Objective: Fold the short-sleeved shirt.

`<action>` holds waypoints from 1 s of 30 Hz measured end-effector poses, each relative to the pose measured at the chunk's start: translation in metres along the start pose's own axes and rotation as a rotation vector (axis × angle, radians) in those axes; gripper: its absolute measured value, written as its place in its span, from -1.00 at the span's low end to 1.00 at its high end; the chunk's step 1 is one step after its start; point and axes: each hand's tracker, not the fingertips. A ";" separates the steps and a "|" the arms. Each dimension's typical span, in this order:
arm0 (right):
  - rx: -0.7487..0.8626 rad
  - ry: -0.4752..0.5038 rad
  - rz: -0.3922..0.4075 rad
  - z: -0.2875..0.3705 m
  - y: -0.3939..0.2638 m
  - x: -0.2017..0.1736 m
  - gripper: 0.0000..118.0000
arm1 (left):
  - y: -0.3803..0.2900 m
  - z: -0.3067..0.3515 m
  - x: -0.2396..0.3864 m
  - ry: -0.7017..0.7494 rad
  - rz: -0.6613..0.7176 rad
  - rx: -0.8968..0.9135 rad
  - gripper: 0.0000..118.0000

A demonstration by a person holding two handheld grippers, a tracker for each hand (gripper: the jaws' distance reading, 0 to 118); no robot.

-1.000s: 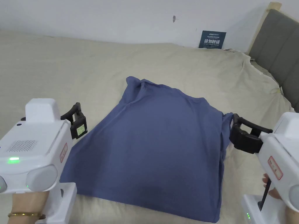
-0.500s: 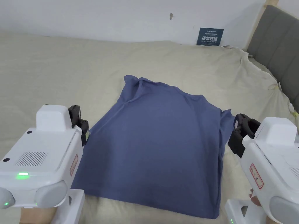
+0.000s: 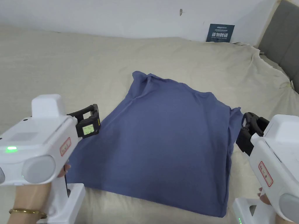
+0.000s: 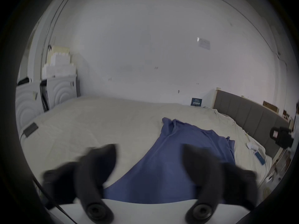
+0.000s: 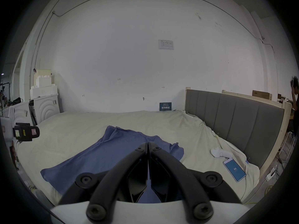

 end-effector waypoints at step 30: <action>-0.089 -0.001 0.005 -0.011 -0.019 -0.005 -1.00 | -0.102 -0.080 -0.086 0.250 0.030 -0.687 -1.00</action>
